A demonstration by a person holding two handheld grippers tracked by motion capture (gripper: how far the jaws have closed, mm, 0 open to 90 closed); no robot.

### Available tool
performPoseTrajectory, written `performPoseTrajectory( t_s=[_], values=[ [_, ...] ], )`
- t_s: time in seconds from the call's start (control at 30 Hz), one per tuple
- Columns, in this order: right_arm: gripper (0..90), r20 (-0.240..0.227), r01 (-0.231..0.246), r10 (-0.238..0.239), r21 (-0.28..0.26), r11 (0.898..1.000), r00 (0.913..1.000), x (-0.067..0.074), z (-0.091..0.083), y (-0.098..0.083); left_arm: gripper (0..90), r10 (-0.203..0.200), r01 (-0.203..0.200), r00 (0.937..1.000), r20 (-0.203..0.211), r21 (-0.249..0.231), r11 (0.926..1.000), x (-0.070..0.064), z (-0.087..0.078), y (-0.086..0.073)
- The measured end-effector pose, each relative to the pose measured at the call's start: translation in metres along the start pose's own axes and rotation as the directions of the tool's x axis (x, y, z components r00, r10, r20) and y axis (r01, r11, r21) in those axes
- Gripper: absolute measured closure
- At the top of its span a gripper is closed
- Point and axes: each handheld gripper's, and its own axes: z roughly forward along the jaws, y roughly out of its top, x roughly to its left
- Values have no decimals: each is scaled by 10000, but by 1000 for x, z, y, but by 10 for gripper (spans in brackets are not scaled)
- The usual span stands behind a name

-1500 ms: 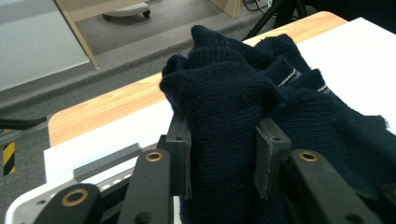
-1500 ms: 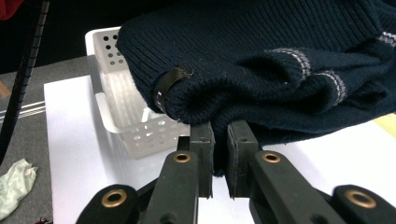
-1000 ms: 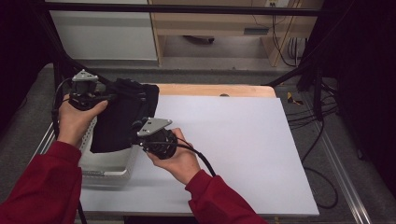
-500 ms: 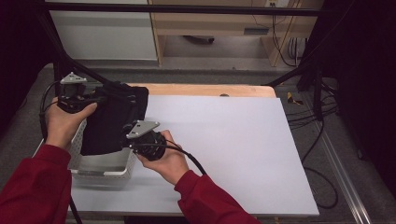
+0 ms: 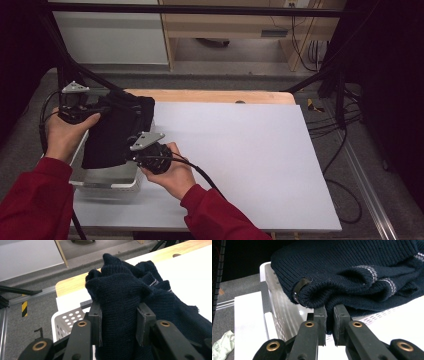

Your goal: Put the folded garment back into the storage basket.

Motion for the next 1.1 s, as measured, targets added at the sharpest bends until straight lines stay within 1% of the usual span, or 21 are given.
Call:
performPoseTrajectory(
  t_s=[0.13, 0.17, 0.23, 0.27, 0.37, 0.57, 0.8, 1.1],
  values=[
    [832, -48, -23, 23, 83, 10000, 10000, 2, 5, 0, 637, 62, -61, 9999, -90, 83, 9999, 3, 3, -2],
    [832, -35, -22, 23, 91, 10000, 10000, 2, 6, 0, 638, 10, -8, 10000, -89, 175, 9998, 3, 4, -3],
    [832, -69, -26, 27, 129, 9999, 10000, 3, 9, -1, 638, 52, -49, 9999, -134, 180, 9998, 5, 6, -4],
    [832, -50, 7, -6, 172, 9999, 10000, 3, 11, -1, 638, -19, 22, 9999, -123, 248, 9997, 5, 6, -5],
    [832, -60, -16, 18, 224, 9997, 10000, 4, 14, -1, 637, -88, 91, 9999, -122, 245, 9997, 7, 8, -7],
    [832, -81, 84, -82, 293, 9995, 9999, 7, 18, 1, 636, -147, 152, 9997, -195, 284, 9995, 9, 9, -8],
    [832, -149, 128, -124, 295, 9995, 9998, 10, 23, 3, 636, -184, 193, 9995, -267, 341, 9992, 12, 8, -11],
    [832, -215, 203, -194, 401, 9990, 9996, 12, 30, 2, 636, -222, 234, 9994, -275, 438, 9988, 15, 11, -15]
  ],
)
